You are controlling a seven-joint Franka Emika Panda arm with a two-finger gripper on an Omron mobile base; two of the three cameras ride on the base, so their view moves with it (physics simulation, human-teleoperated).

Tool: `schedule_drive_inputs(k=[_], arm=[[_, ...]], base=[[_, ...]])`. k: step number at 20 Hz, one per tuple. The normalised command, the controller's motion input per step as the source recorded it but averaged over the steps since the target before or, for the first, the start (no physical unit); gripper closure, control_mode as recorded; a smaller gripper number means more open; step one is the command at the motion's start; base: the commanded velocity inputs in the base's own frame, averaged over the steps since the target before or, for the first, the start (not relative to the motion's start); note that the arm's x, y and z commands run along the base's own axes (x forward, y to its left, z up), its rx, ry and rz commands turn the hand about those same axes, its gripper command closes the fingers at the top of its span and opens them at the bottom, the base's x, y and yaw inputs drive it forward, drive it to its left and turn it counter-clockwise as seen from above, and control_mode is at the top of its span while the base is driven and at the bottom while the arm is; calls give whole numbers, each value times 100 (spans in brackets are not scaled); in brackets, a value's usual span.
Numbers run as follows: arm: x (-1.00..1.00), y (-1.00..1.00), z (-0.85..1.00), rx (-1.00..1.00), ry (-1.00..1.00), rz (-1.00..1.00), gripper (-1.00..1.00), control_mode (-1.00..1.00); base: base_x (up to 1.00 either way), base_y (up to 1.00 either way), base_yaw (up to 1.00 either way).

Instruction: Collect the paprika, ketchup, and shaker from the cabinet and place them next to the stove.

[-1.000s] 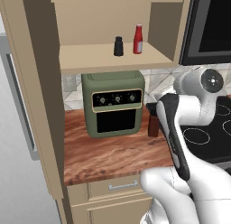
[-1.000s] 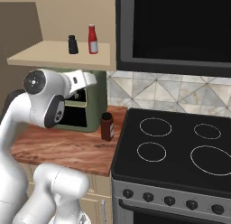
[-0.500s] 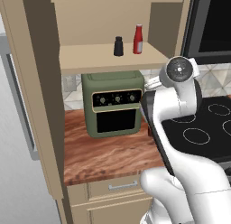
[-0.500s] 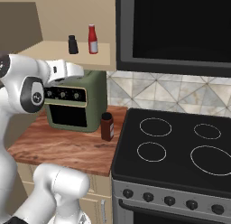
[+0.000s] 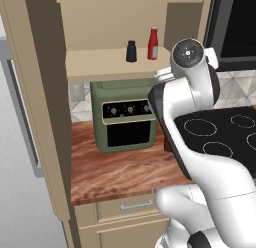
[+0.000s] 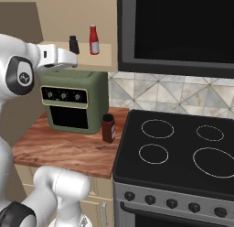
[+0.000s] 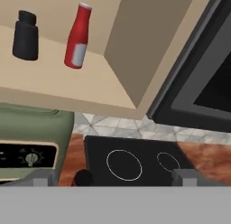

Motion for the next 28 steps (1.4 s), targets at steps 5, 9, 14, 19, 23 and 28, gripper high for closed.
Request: schedule_drive_inputs(k=[5,9,14,19,23,28], arm=[[-6,0,3,11,-4,5,-100,-100],[-1,2,0,11,-10,8,-100,-100],[-2,0,0,10,-14,10,-100,-100],[-10,0,11,5,-13,4,-100,-100],[-22,0,43,0,-19,2,-100,-100],[-9,0,37,0,-9,0,-100,-100]], base=[[0,0,0],[0,0,0],[0,0,0],[0,0,0],[0,0,0],[0,0,0]])
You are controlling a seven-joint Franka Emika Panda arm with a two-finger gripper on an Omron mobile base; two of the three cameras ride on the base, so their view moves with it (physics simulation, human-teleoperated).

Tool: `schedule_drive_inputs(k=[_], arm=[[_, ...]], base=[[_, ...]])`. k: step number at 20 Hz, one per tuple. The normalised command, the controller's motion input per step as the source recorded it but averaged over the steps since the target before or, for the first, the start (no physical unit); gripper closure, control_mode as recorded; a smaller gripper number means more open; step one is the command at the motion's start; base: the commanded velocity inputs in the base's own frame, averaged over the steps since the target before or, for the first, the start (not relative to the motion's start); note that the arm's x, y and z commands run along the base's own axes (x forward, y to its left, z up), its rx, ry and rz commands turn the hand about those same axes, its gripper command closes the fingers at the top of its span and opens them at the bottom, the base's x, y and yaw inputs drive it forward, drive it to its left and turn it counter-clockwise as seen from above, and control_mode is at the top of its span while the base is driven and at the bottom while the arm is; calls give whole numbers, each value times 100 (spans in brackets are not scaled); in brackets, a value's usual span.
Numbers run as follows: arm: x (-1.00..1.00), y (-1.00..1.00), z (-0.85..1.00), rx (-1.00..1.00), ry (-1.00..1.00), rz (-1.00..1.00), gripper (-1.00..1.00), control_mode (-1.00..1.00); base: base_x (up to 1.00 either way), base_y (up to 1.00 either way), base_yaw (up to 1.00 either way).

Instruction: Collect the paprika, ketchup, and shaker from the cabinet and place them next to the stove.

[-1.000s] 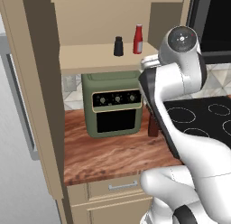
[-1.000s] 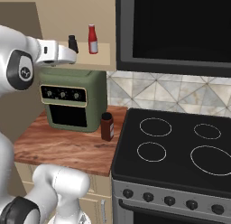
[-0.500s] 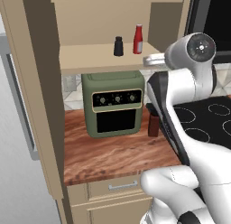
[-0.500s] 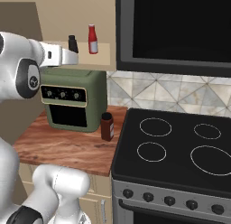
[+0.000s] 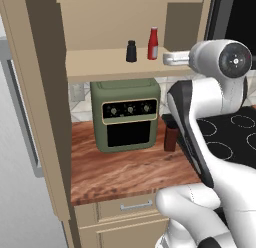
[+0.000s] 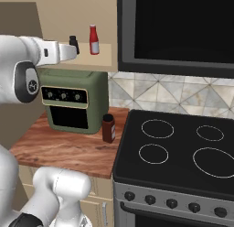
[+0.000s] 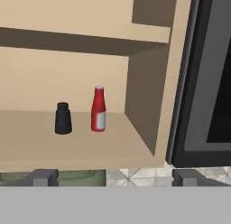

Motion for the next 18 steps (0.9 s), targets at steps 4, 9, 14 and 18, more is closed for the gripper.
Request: schedule_drive_inputs(k=[4,9,14,18], arm=[[4,1,0,5,0,1,-100,-100],[33,16,-3,1,0,7,-100,-100],[5,9,-3,0,0,4,-100,-100],[0,0,0,0,0,0,-100,-100]], base=[[0,0,0],[0,0,0],[0,0,0],[0,0,0]])
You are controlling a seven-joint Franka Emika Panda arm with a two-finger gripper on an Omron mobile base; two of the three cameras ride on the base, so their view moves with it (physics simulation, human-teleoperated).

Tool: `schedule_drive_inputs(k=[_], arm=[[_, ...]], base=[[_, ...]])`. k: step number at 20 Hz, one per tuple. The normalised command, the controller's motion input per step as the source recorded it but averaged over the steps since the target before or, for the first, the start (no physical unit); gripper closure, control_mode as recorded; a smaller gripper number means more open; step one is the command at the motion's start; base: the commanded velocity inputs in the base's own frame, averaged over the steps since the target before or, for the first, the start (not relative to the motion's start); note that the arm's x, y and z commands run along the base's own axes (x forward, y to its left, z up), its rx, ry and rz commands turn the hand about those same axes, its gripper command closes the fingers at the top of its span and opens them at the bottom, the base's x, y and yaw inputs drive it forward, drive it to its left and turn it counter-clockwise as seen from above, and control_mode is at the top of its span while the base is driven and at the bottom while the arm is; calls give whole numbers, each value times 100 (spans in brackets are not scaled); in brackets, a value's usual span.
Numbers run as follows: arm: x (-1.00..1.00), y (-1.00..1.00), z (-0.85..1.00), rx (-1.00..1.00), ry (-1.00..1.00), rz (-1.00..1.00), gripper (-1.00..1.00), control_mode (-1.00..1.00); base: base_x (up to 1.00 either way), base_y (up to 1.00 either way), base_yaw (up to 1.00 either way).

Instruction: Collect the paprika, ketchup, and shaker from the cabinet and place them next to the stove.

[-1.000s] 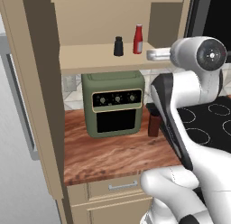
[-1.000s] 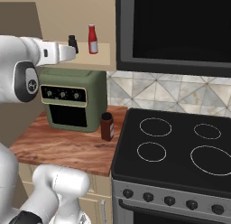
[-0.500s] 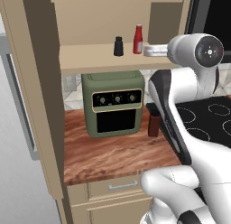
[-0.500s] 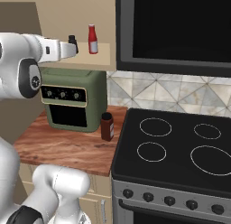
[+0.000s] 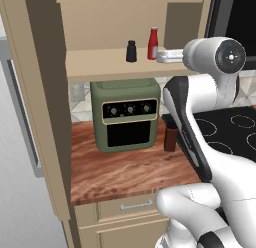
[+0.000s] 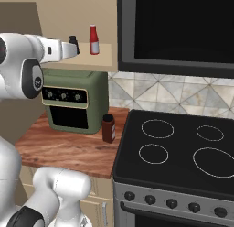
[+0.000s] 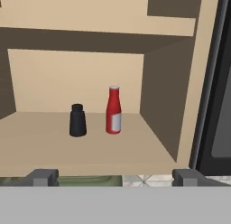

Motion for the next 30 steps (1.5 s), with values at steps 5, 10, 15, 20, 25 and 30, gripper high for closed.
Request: schedule_drive_inputs(k=[5,10,15,20,25,30], arm=[[0,0,0,0,0,0,-100,-100],[1,0,0,0,0,0,-100,-100],[17,14,0,0,0,0,-100,-100],[29,25,-2,1,0,0,-100,-100],[15,10,-1,0,0,0,-100,-100],[37,-1,0,0,4,0,-100,-100]], base=[[0,0,0],[0,0,0],[0,0,0],[0,0,0],[0,0,0],[0,0,0]])
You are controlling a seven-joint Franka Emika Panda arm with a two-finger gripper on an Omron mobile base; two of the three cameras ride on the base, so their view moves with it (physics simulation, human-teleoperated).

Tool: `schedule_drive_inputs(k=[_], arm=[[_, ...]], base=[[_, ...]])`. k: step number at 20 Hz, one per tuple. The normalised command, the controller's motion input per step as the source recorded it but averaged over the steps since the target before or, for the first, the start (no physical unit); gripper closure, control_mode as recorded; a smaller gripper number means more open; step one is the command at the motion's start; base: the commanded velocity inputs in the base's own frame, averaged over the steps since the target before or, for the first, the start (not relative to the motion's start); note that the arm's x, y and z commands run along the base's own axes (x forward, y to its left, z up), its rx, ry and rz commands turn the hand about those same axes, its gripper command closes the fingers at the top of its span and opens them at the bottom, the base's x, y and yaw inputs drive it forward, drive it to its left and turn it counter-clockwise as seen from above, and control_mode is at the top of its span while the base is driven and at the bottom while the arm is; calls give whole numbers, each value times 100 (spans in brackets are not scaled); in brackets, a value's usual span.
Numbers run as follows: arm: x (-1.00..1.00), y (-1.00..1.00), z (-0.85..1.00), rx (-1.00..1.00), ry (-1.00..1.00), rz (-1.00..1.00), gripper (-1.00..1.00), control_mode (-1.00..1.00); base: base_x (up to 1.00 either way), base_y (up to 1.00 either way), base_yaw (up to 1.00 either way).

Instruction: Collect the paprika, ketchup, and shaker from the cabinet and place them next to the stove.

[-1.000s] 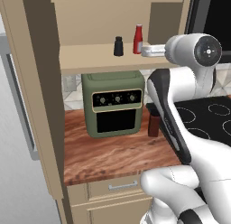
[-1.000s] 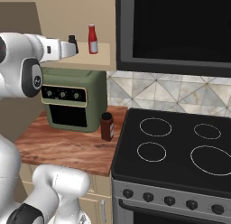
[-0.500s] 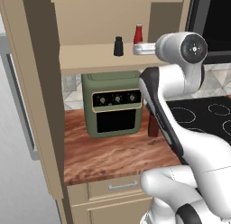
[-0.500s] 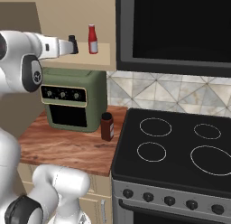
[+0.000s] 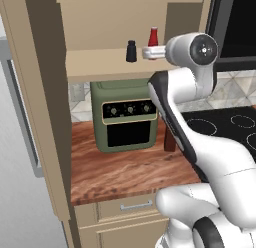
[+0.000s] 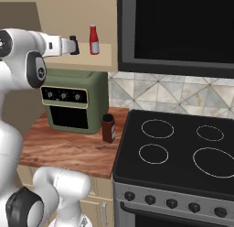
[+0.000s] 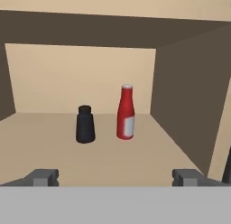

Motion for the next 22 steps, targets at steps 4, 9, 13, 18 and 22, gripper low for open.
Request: schedule_drive_inputs(k=[4,9,13,18,22], arm=[[59,0,0,0,6,-3,-100,-100],[43,-3,0,1,5,-2,-100,-100],[32,-6,0,3,5,-2,-100,-100],[31,-12,0,5,4,-2,-100,-100],[33,-7,0,5,4,-2,-100,-100]], base=[[0,0,0],[0,0,0],[0,0,0],[0,0,0],[0,0,0]])
